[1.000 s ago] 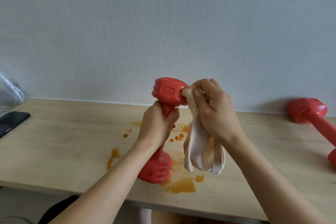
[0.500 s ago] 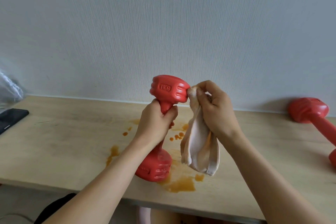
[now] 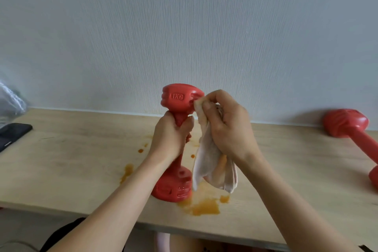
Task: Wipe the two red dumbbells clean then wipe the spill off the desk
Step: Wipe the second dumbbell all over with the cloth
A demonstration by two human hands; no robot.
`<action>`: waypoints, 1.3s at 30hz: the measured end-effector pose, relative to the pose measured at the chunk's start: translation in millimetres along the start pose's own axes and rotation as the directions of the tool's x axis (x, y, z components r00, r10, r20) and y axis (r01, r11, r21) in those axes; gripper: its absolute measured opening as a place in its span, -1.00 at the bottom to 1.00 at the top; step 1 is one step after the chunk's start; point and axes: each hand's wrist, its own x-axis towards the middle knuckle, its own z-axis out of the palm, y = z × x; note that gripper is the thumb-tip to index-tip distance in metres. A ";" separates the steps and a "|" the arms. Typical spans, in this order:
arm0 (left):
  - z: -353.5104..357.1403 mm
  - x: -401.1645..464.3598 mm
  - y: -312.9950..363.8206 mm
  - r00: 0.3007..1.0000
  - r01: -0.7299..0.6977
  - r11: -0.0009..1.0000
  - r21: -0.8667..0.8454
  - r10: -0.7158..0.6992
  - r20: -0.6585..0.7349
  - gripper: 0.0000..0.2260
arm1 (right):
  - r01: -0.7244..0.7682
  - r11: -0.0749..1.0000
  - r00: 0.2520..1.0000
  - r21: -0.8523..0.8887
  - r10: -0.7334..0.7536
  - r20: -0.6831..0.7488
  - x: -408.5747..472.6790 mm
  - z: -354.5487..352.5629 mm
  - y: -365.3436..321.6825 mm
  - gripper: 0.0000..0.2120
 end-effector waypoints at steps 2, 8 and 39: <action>0.4 -1.8 3.2 1.000 -0.014 0.999 0.050 0.014 0.010 -0.87 | 0.047 0.998 0.999 -0.029 -0.047 -0.002 0.7 2.1 -4.9 -0.89; 5.0 -0.5 0.1 1.000 0.004 1.000 0.024 -0.004 0.006 -0.90 | -0.055 0.998 0.998 -0.040 0.054 -0.018 4.6 -6.7 14.9 -0.87; -1.5 -8.0 5.5 0.989 -0.040 0.990 -0.134 0.058 0.134 -0.79 | 0.050 0.997 0.996 0.058 -0.046 -0.073 4.1 -2.0 31.4 -0.85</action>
